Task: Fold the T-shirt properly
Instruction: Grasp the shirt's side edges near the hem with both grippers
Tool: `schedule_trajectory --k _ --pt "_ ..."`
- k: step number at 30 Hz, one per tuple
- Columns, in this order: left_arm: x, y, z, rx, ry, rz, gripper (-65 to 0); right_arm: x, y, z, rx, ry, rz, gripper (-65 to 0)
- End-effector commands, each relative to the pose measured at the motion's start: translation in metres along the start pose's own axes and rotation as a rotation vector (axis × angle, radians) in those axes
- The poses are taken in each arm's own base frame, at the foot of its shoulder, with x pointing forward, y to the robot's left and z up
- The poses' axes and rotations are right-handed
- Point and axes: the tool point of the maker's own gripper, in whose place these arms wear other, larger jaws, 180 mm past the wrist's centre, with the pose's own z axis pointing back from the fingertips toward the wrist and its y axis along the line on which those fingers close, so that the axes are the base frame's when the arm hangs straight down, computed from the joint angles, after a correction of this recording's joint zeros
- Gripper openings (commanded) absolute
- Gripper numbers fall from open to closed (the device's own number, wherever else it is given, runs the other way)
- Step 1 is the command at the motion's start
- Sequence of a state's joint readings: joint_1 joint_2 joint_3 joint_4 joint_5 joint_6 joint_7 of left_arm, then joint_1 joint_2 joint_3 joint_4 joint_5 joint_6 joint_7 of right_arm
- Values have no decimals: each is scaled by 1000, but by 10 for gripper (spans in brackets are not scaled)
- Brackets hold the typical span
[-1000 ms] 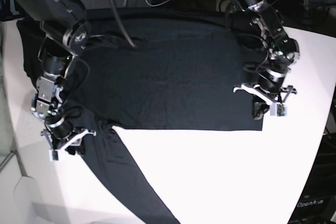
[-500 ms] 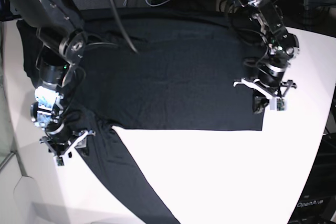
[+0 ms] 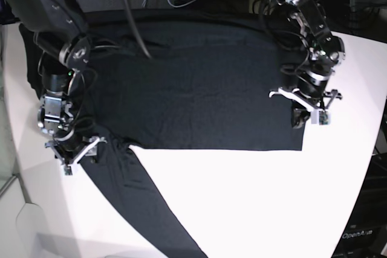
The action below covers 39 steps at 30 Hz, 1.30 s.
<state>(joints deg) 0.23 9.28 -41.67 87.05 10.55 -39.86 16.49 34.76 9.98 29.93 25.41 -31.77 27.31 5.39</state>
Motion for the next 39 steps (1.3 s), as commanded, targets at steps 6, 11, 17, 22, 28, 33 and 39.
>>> schedule_trajectory --k 6,11,17,22,28,33,39 --pt "21 1 -1 -1 -70 -4 -647 -8 16 -4 40 29 72 -285" --pt "21 1 -1 -1 -70 -4 -647 -10 19 -4 45 32 84 -373" --pt "21 1 -1 -1 -70 -4 -647 -5 3 -1 20 25 86 -540" --pt "21 1 -1 -1 -70 -4 -647 -5 -6 1 6 25 89 -602" --pt "20 1 -1 -2 -68 -2 -647 -6 -17 4 -11 29 95 -627" --pt "19 1 -2 -3 -67 0 -647 8 -31 12 -69 -34 64 -640" --pt "19 -1 -3 -9 -65 0 -647 33 -30 38 -152 -159 107 -638"
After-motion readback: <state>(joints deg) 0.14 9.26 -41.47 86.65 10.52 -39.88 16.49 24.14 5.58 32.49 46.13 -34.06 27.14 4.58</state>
